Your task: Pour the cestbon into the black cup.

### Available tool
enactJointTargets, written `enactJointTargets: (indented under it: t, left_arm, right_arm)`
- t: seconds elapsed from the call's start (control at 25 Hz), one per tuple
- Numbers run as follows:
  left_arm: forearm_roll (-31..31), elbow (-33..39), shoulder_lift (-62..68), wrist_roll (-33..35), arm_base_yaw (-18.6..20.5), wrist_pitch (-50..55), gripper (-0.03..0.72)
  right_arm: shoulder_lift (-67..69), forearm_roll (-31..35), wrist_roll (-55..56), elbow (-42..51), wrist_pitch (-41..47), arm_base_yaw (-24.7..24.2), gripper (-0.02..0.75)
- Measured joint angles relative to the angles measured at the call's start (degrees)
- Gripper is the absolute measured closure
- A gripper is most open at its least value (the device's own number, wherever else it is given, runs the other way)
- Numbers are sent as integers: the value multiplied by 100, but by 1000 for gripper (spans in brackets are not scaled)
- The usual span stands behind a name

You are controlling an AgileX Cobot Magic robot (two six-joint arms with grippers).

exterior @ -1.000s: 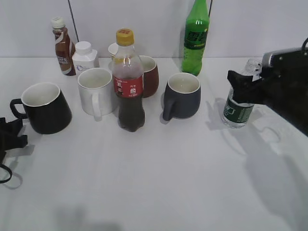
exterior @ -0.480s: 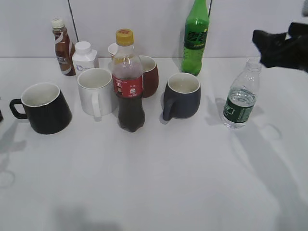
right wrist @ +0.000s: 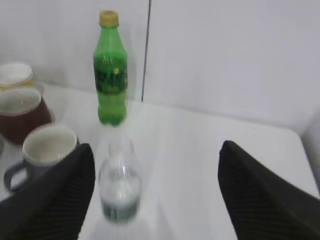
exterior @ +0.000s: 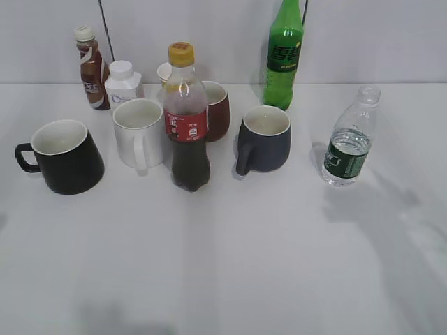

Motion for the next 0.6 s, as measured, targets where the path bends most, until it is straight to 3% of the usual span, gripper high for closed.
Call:
enactJointTargets:
  t: [0.2,0.4,0.6]
  left_arm:
    - [-390,-587,-1315,351,-20,2041,309]
    - [-577,-632,-2218,636,-55,3771,264]
    - [-453,-532,-2898,673,-67,4749,260]
  right_arm:
    - [-1757,-5,0,-6,2297,0,147]
    - [-2963,-5,0,-10,4927,0,147]
    - [-3709,-6,0,87,6194,0,148]
